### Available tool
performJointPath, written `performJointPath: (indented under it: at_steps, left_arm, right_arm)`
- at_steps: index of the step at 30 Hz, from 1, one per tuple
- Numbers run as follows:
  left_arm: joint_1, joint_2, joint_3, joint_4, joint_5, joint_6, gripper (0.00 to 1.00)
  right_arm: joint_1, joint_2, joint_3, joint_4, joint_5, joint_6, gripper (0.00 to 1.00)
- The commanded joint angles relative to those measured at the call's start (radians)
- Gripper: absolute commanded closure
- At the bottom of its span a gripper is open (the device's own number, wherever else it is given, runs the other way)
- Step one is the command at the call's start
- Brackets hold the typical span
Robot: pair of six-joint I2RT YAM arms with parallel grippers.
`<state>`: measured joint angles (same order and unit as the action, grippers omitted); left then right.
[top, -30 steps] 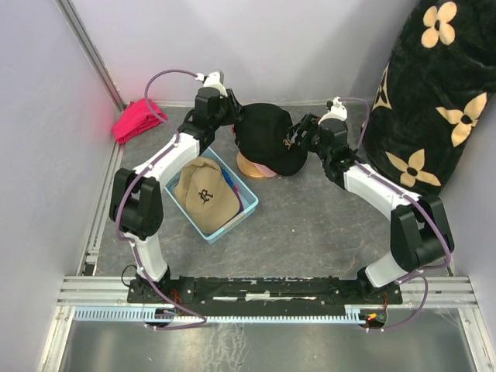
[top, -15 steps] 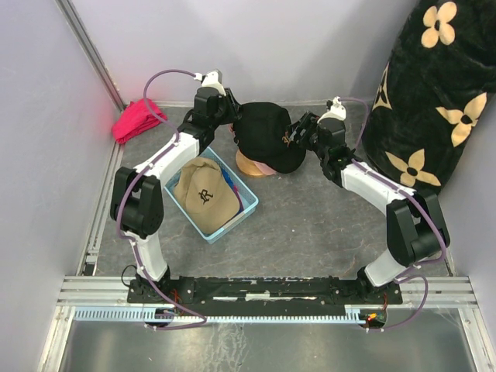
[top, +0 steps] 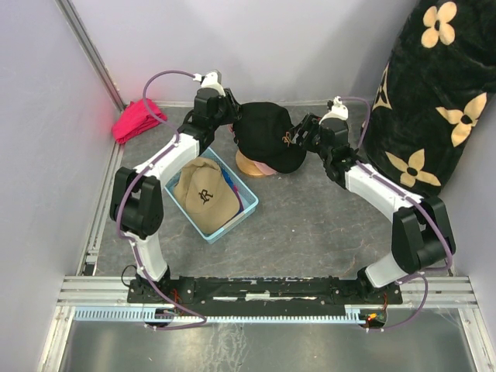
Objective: Stack the hats
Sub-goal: Stack the hat on the hat.
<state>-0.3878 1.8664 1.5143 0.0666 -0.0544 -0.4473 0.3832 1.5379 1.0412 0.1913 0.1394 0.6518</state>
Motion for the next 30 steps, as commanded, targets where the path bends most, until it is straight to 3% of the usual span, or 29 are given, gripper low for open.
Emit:
performJointPath:
  at_steps: [1, 20, 30]
  left_arm:
    - [0.0, -0.03, -0.034, -0.083, -0.052, -0.01, 0.55]
    - [-0.011, -0.124, -0.067, -0.108, -0.147, -0.025, 0.49]
    - [-0.015, -0.171, -0.121, 0.039, -0.095, -0.043, 0.48]
  right_arm:
    - [0.002, -0.077, 0.016, -0.029, 0.007, -0.043, 0.26]
    - [0.003, -0.189, -0.001, -0.09, -0.018, -0.072, 0.24]
    - [0.005, -0.209, 0.013, -0.121, -0.022, -0.105, 0.24]
